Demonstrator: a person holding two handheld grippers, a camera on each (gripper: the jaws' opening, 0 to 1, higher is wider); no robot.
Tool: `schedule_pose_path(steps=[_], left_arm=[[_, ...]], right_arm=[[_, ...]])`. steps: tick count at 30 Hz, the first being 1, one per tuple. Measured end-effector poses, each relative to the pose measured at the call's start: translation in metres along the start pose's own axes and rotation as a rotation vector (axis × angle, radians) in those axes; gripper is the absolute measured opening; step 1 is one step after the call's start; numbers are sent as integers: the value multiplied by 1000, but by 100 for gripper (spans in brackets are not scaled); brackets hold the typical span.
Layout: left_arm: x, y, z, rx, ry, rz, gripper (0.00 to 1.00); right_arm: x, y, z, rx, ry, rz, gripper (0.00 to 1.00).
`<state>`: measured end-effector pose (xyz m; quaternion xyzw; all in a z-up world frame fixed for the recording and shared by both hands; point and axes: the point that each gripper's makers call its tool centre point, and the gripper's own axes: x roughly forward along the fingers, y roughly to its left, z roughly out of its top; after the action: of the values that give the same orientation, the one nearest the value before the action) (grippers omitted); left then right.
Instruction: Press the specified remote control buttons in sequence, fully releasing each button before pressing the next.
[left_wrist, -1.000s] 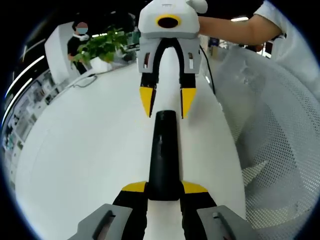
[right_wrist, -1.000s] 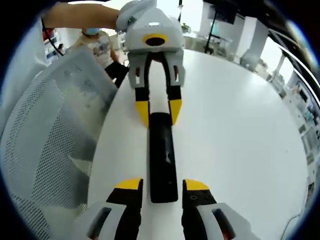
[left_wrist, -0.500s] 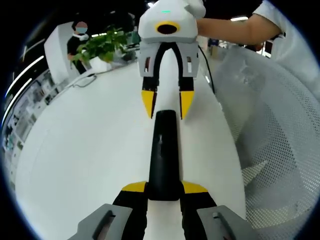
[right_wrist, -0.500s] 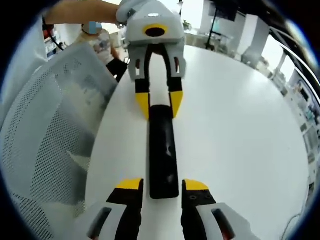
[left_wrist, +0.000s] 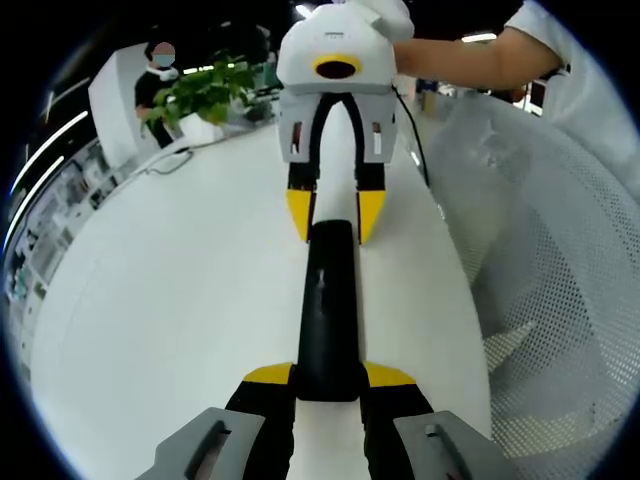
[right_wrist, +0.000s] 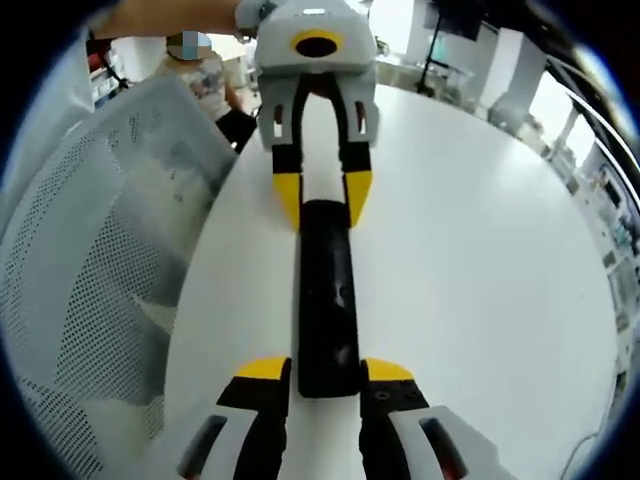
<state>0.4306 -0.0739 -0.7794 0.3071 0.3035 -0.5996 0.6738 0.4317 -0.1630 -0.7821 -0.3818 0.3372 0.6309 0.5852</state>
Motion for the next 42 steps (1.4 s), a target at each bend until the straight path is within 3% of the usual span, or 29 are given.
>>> schedule_pose_path(steps=[42], left_arm=[[1,1,0,-6,7,-4,23]], right_arm=[[3,-2,-2,1,13,6,19]])
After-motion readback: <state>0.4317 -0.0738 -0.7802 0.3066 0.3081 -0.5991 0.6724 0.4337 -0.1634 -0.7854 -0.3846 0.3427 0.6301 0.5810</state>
